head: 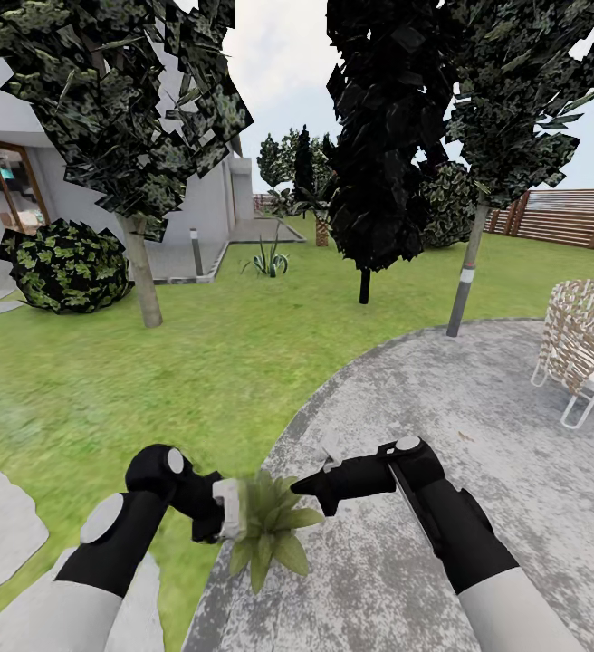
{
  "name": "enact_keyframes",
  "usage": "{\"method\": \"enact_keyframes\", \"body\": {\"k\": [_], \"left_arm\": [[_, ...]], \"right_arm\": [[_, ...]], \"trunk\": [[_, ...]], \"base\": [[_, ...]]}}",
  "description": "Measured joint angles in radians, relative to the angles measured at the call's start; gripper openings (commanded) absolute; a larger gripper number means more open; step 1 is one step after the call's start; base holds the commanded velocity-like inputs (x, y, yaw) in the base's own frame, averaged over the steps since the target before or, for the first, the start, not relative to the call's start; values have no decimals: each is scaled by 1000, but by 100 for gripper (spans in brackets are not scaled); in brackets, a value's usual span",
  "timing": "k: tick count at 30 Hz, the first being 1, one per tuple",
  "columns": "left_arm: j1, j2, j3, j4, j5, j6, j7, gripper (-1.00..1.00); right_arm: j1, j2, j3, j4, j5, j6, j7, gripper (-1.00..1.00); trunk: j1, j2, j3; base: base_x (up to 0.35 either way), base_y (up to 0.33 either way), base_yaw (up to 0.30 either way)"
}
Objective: Pick up the pesticide atomizer in the garden and spray insectifuge to fully cover both potted plants in the garden.
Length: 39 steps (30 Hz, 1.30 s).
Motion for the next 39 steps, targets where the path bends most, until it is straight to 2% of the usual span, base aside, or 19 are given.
{"method": "enact_keyframes", "body": {"k": [1, 3, 5, 6, 8, 9, 11, 13, 15, 18, 19, 22, 24, 28, 31, 34, 36, 38, 39], "left_arm": [[0, 11, 74, 3, -1, 0, 3, -100], [0, 19, 186, 5, -1, 1, 7, -100], [0, 21, 294, 5, 0, 1, 8, -100], [0, 21, 377, 6, -1, 1, 9, -100], [0, 20, 450, 8, 0, 5, 9, -100], [0, 20, 481, 13, 0, 9, 9, -100], [0, 19, 555, 30, 2, 20, 10, -100], [0, 19, 632, 38, 4, 24, 10, -100], [0, 18, 686, 41, 4, 26, 16, -100], [0, 16, 740, 42, 5, 28, 56, -100], [0, 14, 754, 42, 5, 30, 74, -100], [1, -8, 805, 43, 5, 51, 141, -100], [2, -17, 843, 52, 6, 63, 189, -100], [2, -25, 882, 113, 9, 71, 268, -100], [2, -26, 894, 128, 9, 90, 319, -100], [2, -26, 894, 131, 9, 154, 336, -100], [2, -26, 888, 132, 9, 264, 342, -100], [2, -27, 876, 132, 10, 299, 343, -100], [2, -32, 844, 132, 9, 314, 342, -100]], "right_arm": [[2, -4, -2, 4, -2, 0, -2, -100], [5, -8, -5, 33, -2, 0, -8, -100], [7, -10, -9, 108, -3, 0, -31, -100], [12, -13, -15, 200, -2, 0, -78, -100], [16, -35, -44, 324, -4, 1, -137, -100], [17, -50, -72, 389, -5, -2, -162, -100], [18, -74, -164, 537, -7, -70, -202, -100], [18, -92, -270, 651, -2, -206, -216, -100], [19, -131, -335, 735, -5, -293, -233, -100], [19, -215, -379, 888, -9, -374, -283, -100], [19, -235, -384, 929, -10, -401, -297, 100], [19, -278, -390, 1040, -11, -499, -347, 100], [19, -292, -392, 1099, -12, -542, -410, 100], [17, -300, -393, 1147, -16, -565, -619, 100], [17, -300, -394, 1153, -18, -568, -793, 100], [17, -299, -395, 1154, -20, -568, -855, 100], [17, -297, -407, 1155, -29, -568, -881, 100], [17, -297, -418, 1155, -62, -568, -885, 100], [17, -298, -424, 1155, -114, -568, -882, 100]], "trunk": [[0, 0, 0], [0, 0, 0], [0, 0, 0], [0, 0, 0], [0, 0, 0], [0, 0, 0], [0, 0, 0], [0, 0, 0], [0, 0, 0], [0, 0, 0], [0, 0, 0], [0, 0, 0], [0, 0, 0], [0, 0, 0], [0, 0, 0], [0, 0, 0], [0, 0, 0], [0, 0, 0], [0, 0, 0]], "base": [[0, 0, 0], [0, 0, 0], [0, 0, 0], [0, 0, 0], [0, 0, 0], [0, 0, 0], [0, 0, 0], [0, 0, 0], [0, 0, 0], [0, 0, 0], [0, 0, 0], [0, 0, 0], [0, 0, 0], [0, 0, 0], [0, 0, 0], [0, 0, 0], [0, 0, 0], [0, 0, 0], [0, 0, 0]]}}
